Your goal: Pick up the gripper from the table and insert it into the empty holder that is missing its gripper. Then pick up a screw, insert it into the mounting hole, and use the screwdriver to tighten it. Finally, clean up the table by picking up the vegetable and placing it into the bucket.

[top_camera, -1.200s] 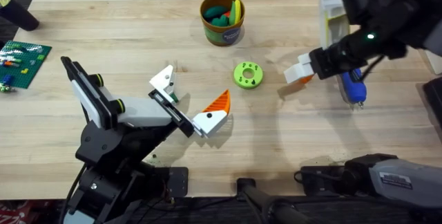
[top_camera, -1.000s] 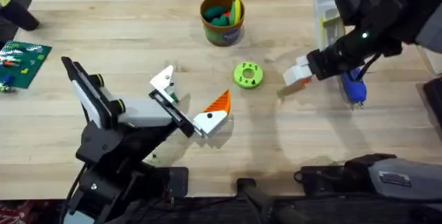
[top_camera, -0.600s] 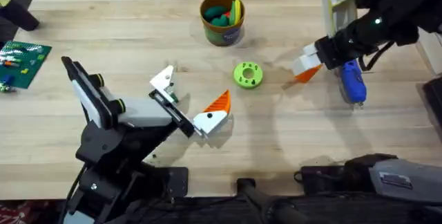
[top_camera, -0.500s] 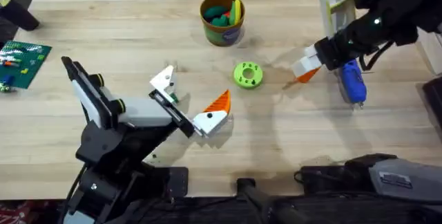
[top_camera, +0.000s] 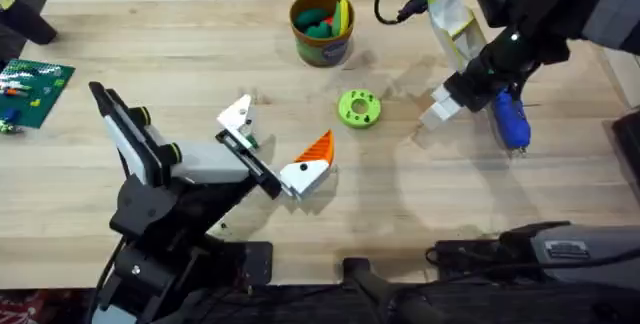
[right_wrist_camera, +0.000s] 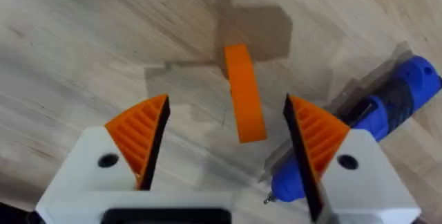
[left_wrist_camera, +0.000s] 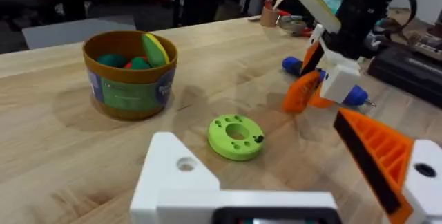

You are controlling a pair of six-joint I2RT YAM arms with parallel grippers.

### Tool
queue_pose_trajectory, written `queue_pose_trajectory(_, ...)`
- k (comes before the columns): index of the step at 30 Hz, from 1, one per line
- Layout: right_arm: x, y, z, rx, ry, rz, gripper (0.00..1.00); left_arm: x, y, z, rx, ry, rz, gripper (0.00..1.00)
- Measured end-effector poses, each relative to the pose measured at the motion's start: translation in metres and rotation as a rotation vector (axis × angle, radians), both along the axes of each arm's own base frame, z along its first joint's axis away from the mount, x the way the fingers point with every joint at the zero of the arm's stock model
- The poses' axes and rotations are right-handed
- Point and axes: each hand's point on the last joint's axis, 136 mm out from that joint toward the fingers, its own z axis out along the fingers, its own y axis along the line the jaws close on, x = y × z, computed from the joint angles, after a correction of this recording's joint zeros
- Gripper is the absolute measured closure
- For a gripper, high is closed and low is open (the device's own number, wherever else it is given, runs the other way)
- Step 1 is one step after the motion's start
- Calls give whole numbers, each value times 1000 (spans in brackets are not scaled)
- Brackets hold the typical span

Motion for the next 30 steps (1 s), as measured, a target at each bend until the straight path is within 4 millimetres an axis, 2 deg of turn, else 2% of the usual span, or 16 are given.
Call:
queue_pose_trajectory(2,0,-1,0,-1,1,2,66,0,0,0,0,0,0,5)
queue_pose_trajectory(4,1,-3,-1,-1,1,-5,159,0,0,0,0,0,0,5)
queue_pose_trajectory(8,4,-8,-1,-2,-4,-18,441,0,0,0,0,0,0,5)
queue_pose_trajectory(10,5,-9,-1,-1,-10,-21,529,0,0,0,0,0,0,5)
queue_pose_trajectory(13,7,-9,-1,0,-16,-20,722,0,0,0,0,0,0,5)
queue_pose_trajectory(16,7,-9,-1,1,-18,-18,952,0,0,-1,1,3,0,5)
queue_pose_trajectory(17,7,-9,-1,1,-18,-19,978,0,0,-1,1,3,0,5)
queue_pose_trajectory(21,8,-9,0,3,-20,-29,975,0,0,-1,1,3,0,5)
queue_pose_trajectory(24,13,-8,10,14,-39,-86,976,0,0,-1,1,3,0,5)
queue_pose_trajectory(26,20,-7,26,32,-78,-145,977,0,0,-1,1,3,0,5)
queue_pose_trajectory(30,32,-4,73,101,-220,-259,978,0,0,-1,1,3,0,5)
